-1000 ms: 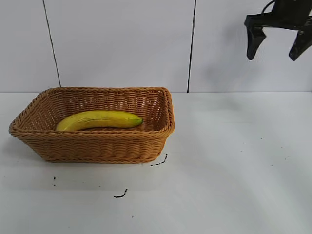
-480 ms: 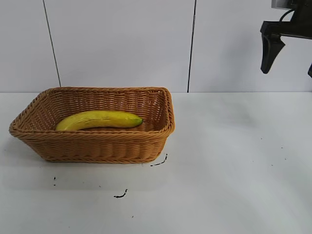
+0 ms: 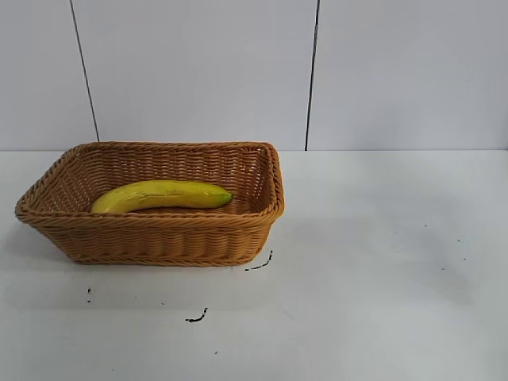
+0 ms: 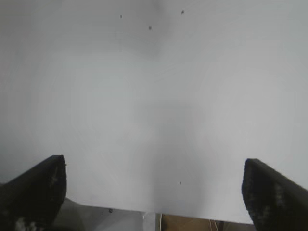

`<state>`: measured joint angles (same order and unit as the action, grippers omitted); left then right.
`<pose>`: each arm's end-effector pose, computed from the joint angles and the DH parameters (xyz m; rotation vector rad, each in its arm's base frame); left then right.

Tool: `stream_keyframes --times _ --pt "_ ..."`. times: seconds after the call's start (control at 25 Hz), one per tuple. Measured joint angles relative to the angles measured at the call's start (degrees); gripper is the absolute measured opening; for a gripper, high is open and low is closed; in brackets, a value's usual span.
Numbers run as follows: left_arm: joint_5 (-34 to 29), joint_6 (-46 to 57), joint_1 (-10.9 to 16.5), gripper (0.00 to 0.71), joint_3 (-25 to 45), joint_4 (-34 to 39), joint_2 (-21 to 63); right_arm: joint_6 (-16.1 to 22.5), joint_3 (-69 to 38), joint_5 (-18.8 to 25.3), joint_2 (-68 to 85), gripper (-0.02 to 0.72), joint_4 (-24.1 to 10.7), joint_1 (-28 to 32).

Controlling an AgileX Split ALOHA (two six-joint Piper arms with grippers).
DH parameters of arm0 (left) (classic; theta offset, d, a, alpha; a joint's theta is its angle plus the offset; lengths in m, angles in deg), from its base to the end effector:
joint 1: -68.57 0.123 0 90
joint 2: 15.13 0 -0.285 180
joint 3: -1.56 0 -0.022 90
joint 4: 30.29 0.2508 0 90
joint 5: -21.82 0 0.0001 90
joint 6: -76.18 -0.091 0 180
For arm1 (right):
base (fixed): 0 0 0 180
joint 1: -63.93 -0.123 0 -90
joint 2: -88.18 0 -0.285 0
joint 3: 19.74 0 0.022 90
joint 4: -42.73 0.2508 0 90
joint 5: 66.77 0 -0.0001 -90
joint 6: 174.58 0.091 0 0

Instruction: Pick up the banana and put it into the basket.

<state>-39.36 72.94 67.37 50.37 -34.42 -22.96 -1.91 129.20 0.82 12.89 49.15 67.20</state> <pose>-0.0048 -0.0056 0.2757 0.0830 2.0531 -0.0644 0.1844 -0.0011 0.2592 -0.0508 3.0228 0.1447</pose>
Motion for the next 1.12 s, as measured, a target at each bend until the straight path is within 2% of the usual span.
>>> stream_keyframes --times 0.24,0.32,0.76,1.12 --pt "0.0 0.0 0.0 0.69 0.0 0.0 0.0 -0.1 -12.8 -7.1 13.4 0.692 0.2 0.0" --pt "0.0 0.0 0.0 0.69 0.0 0.0 0.0 -0.1 -16.0 -8.2 18.4 0.692 0.2 0.0" --pt "0.0 0.0 0.0 0.69 0.0 0.0 0.0 0.1 -17.4 -8.5 41.1 0.692 0.4 -0.1" --pt "0.0 0.0 0.0 0.69 0.0 0.0 0.0 0.1 -17.5 -8.5 59.8 0.692 0.7 -4.3"
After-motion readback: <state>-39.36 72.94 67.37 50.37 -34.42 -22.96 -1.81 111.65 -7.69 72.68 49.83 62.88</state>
